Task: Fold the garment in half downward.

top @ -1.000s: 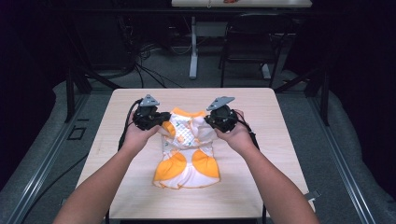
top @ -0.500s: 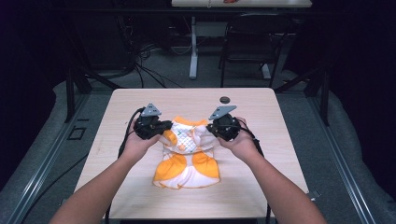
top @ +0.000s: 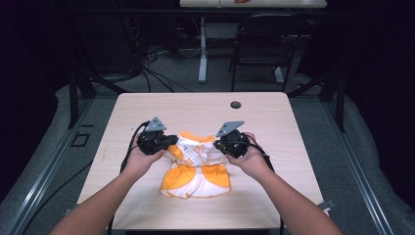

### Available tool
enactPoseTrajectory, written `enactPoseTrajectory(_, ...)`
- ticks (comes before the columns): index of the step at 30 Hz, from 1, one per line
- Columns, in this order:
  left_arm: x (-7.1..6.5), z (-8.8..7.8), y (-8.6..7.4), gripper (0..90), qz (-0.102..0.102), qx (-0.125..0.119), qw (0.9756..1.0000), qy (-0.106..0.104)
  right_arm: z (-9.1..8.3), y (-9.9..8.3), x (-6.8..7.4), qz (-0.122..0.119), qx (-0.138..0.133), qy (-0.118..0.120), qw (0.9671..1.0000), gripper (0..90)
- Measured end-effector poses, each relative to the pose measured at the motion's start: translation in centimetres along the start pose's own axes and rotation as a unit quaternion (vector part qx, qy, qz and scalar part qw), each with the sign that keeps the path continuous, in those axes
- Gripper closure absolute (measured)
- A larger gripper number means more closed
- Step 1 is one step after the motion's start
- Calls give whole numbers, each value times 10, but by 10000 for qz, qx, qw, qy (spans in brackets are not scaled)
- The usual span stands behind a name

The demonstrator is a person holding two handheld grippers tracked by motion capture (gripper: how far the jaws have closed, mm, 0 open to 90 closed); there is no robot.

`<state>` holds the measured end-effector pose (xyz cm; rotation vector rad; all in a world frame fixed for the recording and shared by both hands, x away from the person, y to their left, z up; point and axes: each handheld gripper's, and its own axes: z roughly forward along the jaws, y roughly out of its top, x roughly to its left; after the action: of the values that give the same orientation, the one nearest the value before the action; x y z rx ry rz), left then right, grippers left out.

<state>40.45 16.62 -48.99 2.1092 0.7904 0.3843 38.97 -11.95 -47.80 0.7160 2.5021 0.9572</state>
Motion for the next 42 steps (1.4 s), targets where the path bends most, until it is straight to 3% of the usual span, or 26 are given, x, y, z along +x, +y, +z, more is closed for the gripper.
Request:
enactPoseTrajectory(3,-5,1,-8,842,11,34,10000,-68,2,-5,4,-127,133,8,9998,872)
enactPoseTrajectory(9,-8,2,-18,839,-23,59,9998,-178,4,-17,11,-79,93,99,9999,871)
enactPoseTrajectory(22,-21,4,-47,833,-88,147,9988,-463,10,-44,24,225,-1,403,9989,865)
enactPoseTrajectory(30,-27,2,-59,814,-153,152,9982,-553,10,-50,32,253,26,513,9984,822)
enactPoseTrajectory(32,-29,-1,-61,761,-215,165,9979,-596,7,-52,33,433,-71,627,9971,759)
enactPoseTrajectory(38,-30,-14,-53,671,-273,81,9970,-723,-6,-49,29,634,-205,651,9957,666)
enactPoseTrajectory(42,-27,-20,-44,627,-339,-22,9971,-677,-14,-44,23,796,-401,638,9940,657)
